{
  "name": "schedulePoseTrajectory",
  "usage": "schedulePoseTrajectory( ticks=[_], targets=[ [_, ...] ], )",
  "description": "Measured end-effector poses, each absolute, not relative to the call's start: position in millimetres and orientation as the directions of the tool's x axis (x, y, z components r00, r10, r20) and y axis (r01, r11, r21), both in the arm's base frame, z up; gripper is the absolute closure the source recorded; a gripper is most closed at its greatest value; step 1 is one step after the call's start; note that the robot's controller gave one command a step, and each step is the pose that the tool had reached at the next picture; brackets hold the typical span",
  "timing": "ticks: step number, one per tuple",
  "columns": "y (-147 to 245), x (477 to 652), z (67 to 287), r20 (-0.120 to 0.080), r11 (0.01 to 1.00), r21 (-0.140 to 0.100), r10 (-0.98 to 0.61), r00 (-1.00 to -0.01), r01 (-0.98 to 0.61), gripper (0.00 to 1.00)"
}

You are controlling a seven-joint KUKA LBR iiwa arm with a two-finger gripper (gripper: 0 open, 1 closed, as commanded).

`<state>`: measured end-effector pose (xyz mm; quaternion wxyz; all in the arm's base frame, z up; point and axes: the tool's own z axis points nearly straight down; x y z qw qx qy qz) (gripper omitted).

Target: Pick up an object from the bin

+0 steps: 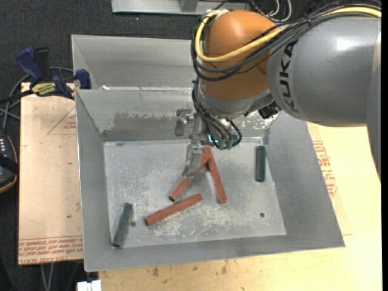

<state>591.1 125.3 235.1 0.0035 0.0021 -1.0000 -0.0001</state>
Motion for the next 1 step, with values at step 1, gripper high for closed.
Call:
schedulePoseTrajectory(
  ticks=[1],
  targets=[
    [141.6, 572.6, 238.6, 0.0, 0.982, 0.001, -0.189, -0.982, -0.189, 0.0]
  ],
)
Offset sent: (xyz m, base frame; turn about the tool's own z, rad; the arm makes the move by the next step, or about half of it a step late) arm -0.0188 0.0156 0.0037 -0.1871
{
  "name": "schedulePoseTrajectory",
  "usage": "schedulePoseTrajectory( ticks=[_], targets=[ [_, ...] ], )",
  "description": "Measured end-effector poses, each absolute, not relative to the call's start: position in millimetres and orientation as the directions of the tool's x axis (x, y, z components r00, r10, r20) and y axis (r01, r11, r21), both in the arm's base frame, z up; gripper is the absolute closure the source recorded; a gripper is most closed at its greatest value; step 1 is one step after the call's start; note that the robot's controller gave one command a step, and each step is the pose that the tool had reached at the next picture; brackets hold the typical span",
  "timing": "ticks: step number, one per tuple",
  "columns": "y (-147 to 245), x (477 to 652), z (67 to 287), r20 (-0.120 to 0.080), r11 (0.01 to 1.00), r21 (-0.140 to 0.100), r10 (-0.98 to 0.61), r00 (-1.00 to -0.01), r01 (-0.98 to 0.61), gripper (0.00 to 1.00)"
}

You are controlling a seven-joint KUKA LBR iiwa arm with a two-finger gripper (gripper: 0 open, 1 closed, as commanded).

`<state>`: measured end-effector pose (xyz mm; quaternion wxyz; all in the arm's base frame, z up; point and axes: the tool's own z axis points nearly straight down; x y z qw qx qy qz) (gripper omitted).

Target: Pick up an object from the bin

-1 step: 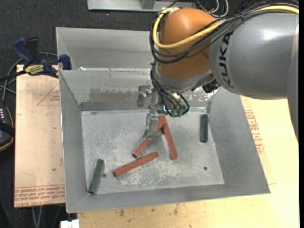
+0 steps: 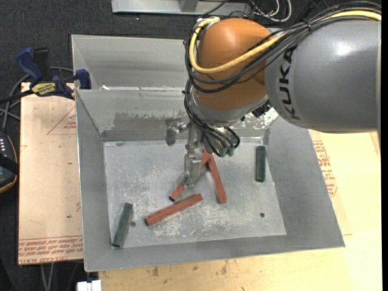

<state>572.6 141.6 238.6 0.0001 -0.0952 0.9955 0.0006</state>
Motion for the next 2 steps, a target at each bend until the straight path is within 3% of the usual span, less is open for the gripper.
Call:
schedulePoseTrajectory(
  ticks=[1, 2],
  targets=[
    [138, 548.5, 141, 0.008, 0.95, 0.002, -0.311, -0.95, -0.311, 0.0],
    [98, 510.4, 70, -0.003, 0.992, 0.002, -0.125, -0.992, -0.125, 0.0]
  ],
)
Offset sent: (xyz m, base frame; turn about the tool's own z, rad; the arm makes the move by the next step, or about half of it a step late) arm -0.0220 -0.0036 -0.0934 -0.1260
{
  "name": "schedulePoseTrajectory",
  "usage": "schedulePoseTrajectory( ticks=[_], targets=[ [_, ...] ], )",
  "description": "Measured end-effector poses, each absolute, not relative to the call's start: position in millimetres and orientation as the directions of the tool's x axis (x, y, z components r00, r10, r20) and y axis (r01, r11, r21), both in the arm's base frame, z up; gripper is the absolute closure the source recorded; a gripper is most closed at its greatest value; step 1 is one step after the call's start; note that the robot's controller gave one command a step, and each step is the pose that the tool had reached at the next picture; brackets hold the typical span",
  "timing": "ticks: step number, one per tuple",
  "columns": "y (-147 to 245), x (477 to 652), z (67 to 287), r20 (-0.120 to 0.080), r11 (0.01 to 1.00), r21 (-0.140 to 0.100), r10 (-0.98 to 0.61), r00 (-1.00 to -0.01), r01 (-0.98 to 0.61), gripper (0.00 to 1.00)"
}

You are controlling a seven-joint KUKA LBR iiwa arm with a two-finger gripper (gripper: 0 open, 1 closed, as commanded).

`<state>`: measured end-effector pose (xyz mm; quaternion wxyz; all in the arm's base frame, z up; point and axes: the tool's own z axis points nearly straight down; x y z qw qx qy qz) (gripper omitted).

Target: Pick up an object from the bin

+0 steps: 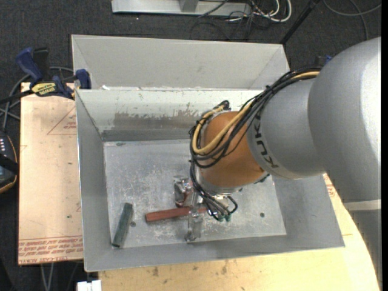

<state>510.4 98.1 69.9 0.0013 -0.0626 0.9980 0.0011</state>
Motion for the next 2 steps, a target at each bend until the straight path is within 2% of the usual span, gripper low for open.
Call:
schedulePoseTrajectory(
  ticks=[1, 2],
  targets=[
    [99, 510.9, 72, -0.002, 0.992, 0.002, -0.123, -0.992, -0.124, 1.0],
    [87, 585.4, 222, -0.01, 0.82, -0.004, -0.572, -0.82, -0.572, 1.0]
  ],
)
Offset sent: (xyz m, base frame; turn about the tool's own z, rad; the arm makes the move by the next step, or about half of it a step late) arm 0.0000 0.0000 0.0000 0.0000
